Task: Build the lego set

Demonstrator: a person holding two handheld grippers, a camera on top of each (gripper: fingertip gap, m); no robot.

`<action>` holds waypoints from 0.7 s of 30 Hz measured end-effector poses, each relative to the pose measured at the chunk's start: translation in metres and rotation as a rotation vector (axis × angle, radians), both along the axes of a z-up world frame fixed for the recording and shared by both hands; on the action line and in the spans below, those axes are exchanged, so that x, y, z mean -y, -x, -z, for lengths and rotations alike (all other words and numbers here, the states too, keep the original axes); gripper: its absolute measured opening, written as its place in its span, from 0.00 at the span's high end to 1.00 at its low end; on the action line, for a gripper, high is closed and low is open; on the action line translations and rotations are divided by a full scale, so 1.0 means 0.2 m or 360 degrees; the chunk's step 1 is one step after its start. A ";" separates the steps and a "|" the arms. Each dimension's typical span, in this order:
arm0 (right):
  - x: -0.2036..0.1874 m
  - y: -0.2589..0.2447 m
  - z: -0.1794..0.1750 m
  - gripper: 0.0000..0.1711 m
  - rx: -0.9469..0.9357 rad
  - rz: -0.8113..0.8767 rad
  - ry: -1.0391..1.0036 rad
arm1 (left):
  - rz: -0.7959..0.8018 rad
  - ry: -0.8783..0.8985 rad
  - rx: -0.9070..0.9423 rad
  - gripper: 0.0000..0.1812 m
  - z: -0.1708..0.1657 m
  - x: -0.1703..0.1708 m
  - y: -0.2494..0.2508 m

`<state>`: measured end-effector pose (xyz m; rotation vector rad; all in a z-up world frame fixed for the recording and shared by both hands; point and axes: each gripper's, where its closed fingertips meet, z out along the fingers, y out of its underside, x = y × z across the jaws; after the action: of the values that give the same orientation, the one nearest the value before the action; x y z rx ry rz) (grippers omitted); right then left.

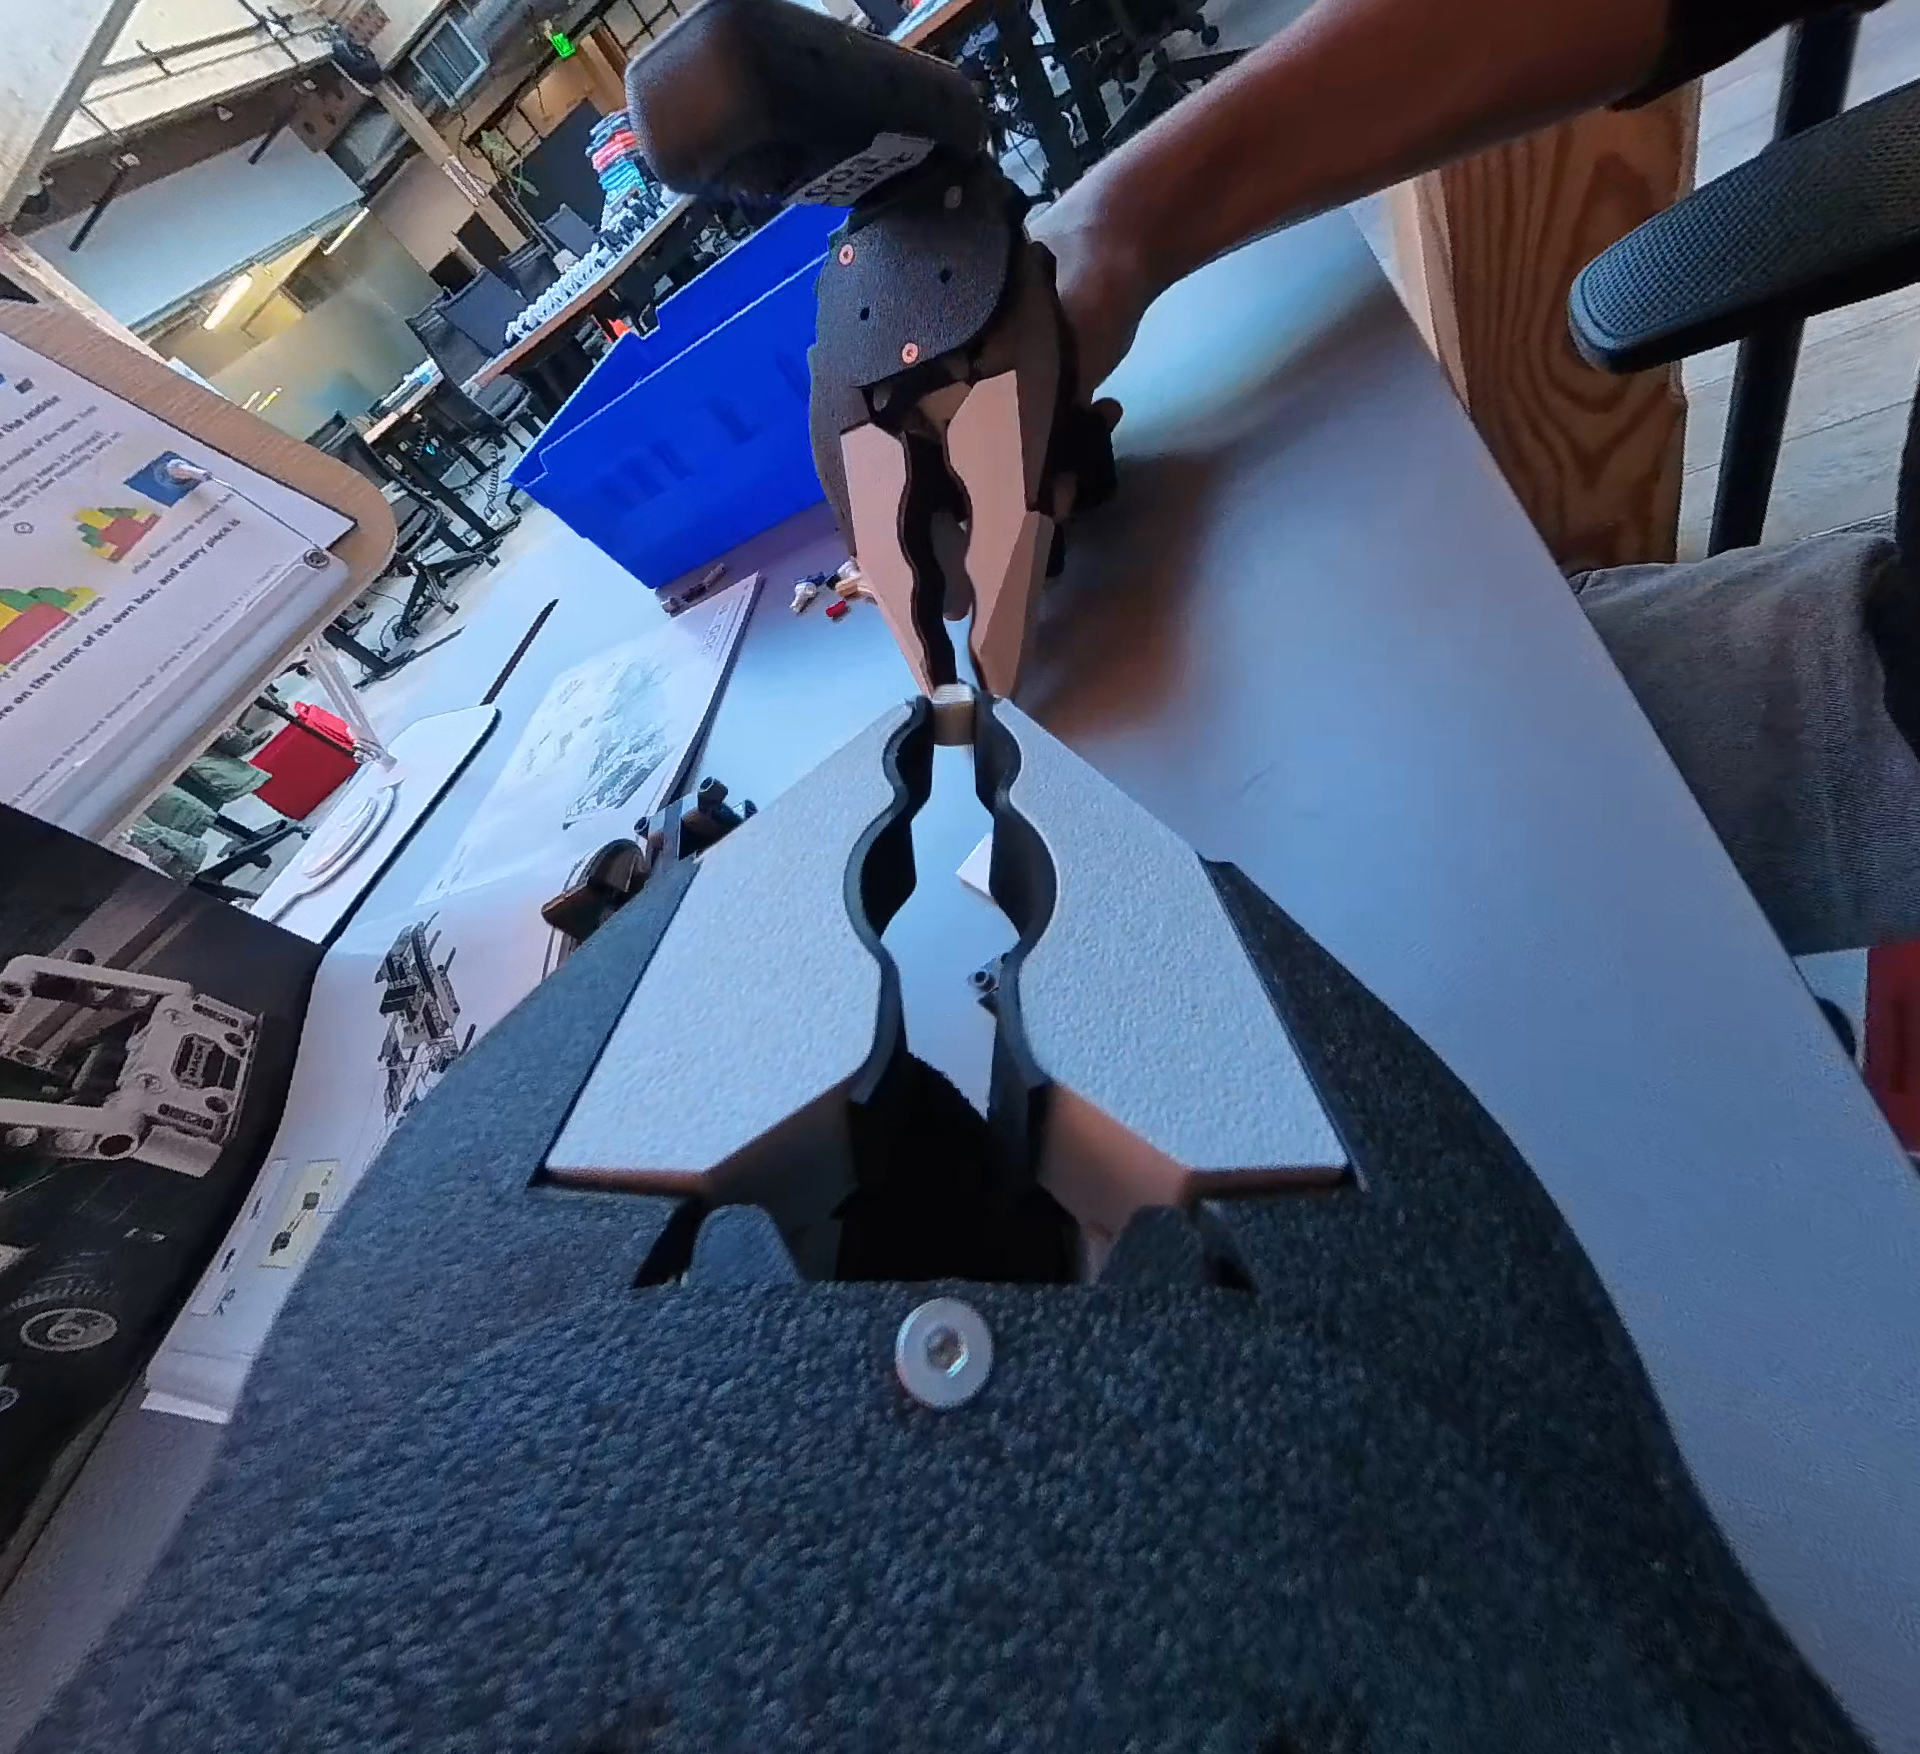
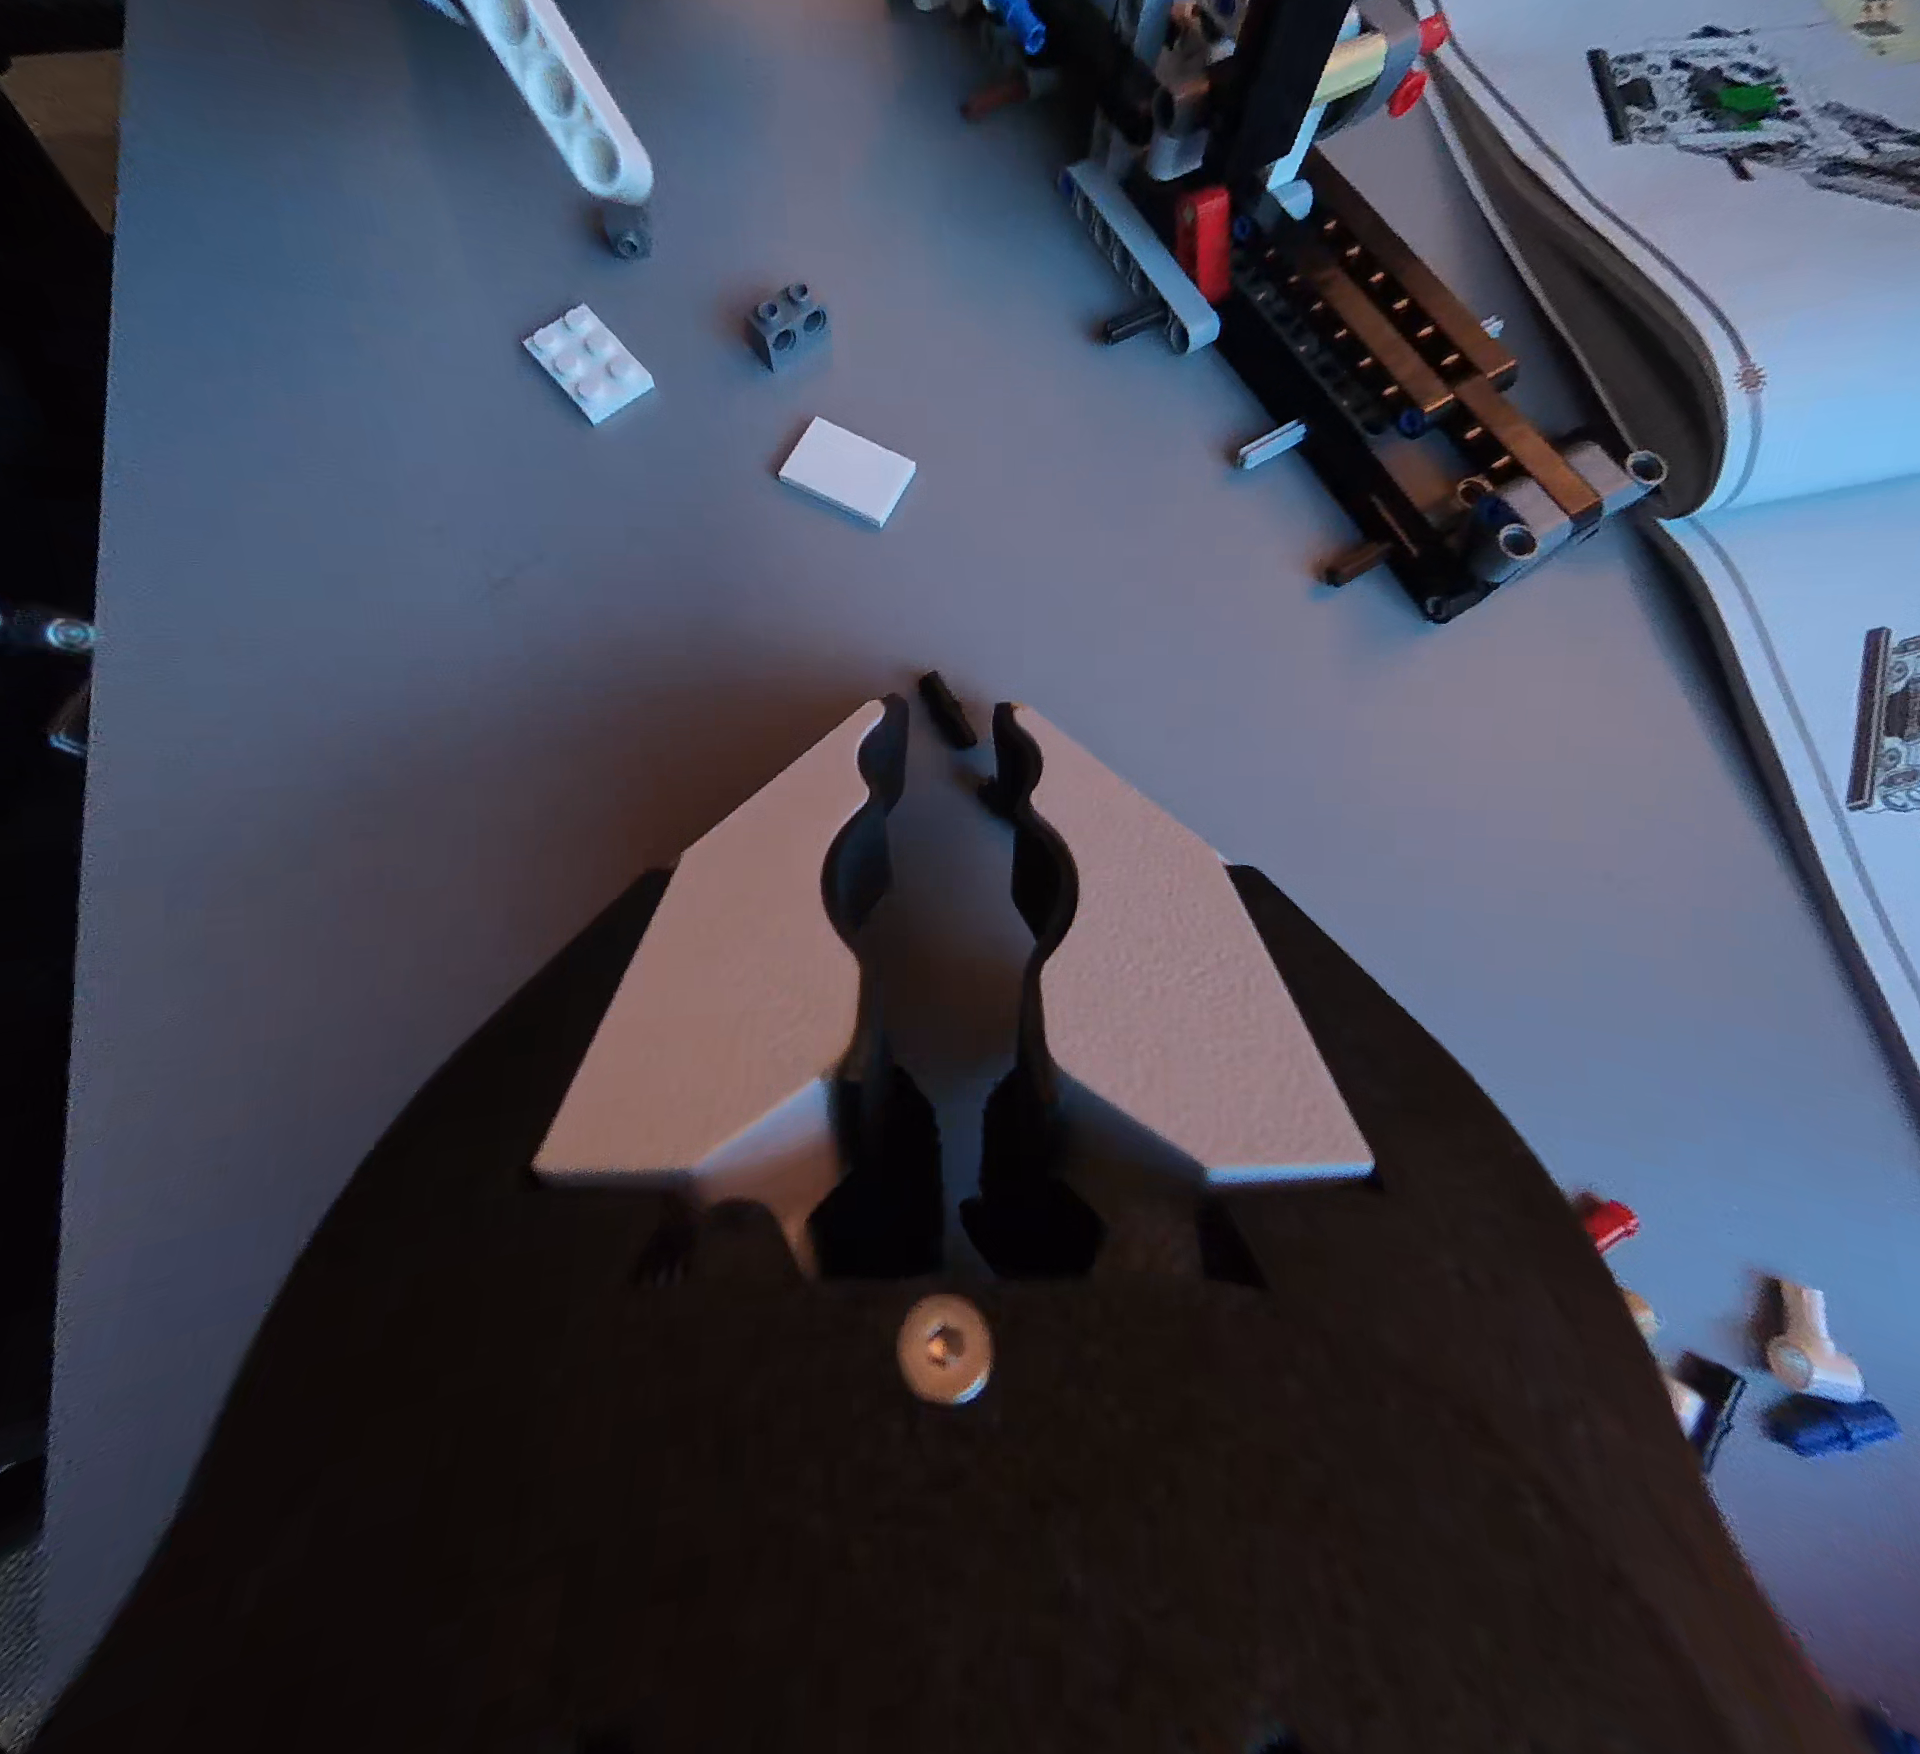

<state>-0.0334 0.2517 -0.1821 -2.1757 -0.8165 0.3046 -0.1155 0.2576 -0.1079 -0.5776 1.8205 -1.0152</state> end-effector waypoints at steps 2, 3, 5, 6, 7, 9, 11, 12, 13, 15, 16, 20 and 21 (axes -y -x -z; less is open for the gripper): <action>-0.01 -0.01 0.01 0.93 0.0019 -0.0006 0.0020 | -0.0003 0.0003 -0.0003 0.96 0.00 -0.01 0.00; -0.01 -0.01 0.02 0.94 0.0024 -0.0017 0.0030 | -0.0006 0.0005 -0.0008 0.96 0.01 -0.01 -0.01; 0.00 0.00 0.02 0.96 0.0031 -0.0028 0.0025 | -0.0034 -0.0004 -0.0022 0.96 0.02 -0.03 -0.02; 0.00 0.00 0.02 0.98 0.0042 -0.0025 0.0015 | -0.0053 -0.0010 -0.0026 0.96 0.02 -0.04 -0.03; 0.00 0.00 0.02 0.98 0.0060 -0.0024 -0.0001 | -0.0075 -0.0017 -0.0027 0.96 0.02 -0.05 -0.03; -0.01 0.00 0.02 0.98 0.0099 -0.0009 -0.0033 | -0.0142 -0.0052 -0.0026 0.97 0.03 -0.09 -0.05; -0.02 0.01 0.00 0.98 0.0116 0.0063 -0.0001 | -0.0199 -0.0108 -0.0035 0.96 0.05 -0.12 -0.06; -0.01 0.04 -0.03 0.98 0.0090 0.0079 0.0012 | -0.0219 -0.0128 -0.0041 0.96 0.06 -0.13 -0.07; -0.01 0.07 -0.09 0.98 0.0094 0.0085 -0.0021 | -0.0225 -0.0138 -0.0050 0.96 0.07 -0.13 -0.07; 0.00 0.13 -0.21 0.98 0.0284 0.0022 -0.0138 | -0.0221 -0.0148 -0.0074 0.96 0.08 -0.11 -0.07; 0.00 0.15 -0.25 0.99 0.0432 -0.0037 -0.0182 | -0.0208 -0.0149 -0.0083 0.96 0.09 -0.10 -0.07; 0.00 0.24 -0.33 0.98 0.1136 -0.0344 -0.0333 | -0.0178 -0.0124 -0.0117 0.96 0.10 -0.08 -0.06; 0.00 0.26 -0.33 0.98 0.1271 -0.0404 -0.0353 | -0.0170 -0.0105 -0.0125 0.97 0.10 -0.07 -0.06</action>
<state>-0.0856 0.2523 -0.1165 -1.9626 -1.4819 -0.5533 -0.1031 0.2724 -0.1283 -0.6755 1.8640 -0.8683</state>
